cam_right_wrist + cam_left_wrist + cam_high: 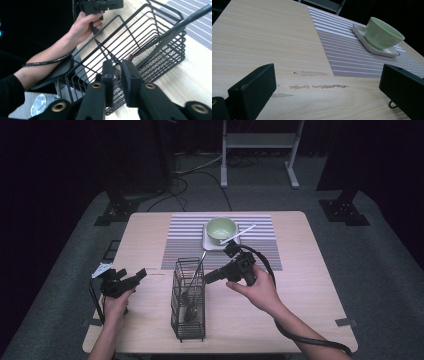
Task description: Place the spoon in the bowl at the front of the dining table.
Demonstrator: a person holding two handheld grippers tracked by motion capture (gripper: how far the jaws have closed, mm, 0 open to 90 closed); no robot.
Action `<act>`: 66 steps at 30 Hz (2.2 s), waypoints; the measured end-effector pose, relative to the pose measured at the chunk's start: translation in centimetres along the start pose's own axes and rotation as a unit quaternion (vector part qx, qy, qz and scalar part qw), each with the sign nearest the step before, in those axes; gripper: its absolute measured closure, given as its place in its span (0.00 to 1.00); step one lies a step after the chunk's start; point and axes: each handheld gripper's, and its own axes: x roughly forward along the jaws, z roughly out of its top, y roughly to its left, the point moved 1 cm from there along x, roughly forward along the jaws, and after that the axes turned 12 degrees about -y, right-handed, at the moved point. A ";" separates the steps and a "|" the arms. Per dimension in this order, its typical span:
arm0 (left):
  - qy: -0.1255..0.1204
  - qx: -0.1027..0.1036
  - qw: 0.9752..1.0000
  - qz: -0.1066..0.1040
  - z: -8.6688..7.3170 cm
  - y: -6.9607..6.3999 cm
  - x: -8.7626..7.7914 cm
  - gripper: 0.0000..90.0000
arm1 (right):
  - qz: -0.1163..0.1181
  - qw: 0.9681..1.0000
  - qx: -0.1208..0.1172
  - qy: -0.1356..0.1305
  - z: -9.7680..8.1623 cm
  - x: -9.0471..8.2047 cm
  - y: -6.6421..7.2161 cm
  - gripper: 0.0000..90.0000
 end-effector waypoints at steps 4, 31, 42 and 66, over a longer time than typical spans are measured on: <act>0.001 0.002 1.000 0.000 0.0 0.1 0.0 0.00 | 0.001 1.000 -0.010 0.006 -0.1 0.2 0.1 0.96; -0.001 0.002 1.000 -0.001 0.1 0.0 -0.1 0.00 | 0.003 0.998 0.004 -0.055 0.2 -1.8 -0.1 0.99; -0.002 0.000 1.000 -0.002 0.1 0.0 -0.1 0.00 | 0.018 0.997 0.021 -0.077 0.3 -2.7 -0.6 0.99; -0.001 -0.001 1.000 -0.002 0.0 0.0 0.0 0.00 | 0.049 0.990 0.063 -0.115 0.5 -4.6 -1.6 0.99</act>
